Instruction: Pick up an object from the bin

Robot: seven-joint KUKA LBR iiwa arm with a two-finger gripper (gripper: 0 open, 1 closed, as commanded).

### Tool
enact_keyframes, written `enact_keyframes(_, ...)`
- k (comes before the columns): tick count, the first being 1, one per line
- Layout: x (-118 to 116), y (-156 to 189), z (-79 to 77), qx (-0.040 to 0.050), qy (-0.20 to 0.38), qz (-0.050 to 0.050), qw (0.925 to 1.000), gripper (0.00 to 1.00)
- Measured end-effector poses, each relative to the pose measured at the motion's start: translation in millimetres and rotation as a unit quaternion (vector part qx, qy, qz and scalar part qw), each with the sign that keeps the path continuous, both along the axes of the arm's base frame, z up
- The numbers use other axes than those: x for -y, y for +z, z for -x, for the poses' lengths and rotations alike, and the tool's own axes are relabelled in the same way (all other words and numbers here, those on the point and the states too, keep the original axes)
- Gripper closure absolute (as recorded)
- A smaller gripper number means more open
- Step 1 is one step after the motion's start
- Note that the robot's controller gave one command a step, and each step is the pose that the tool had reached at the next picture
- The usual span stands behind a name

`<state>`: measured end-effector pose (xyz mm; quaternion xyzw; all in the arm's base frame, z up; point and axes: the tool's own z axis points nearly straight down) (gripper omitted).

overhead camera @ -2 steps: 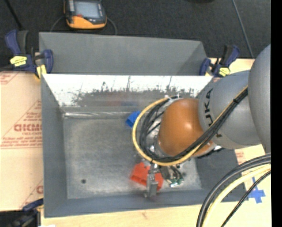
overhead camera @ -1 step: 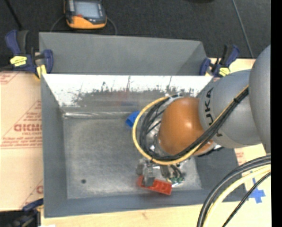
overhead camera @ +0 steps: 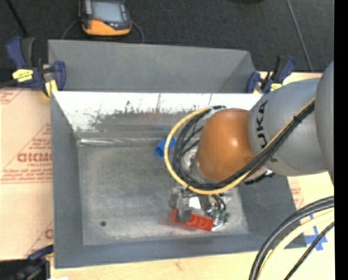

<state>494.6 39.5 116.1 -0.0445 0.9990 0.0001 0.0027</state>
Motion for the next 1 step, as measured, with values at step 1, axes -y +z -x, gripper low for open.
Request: enact_keyframes(1,-11.6,89.7,1.8,0.0028,0.008,0.0,1.0,1.0)
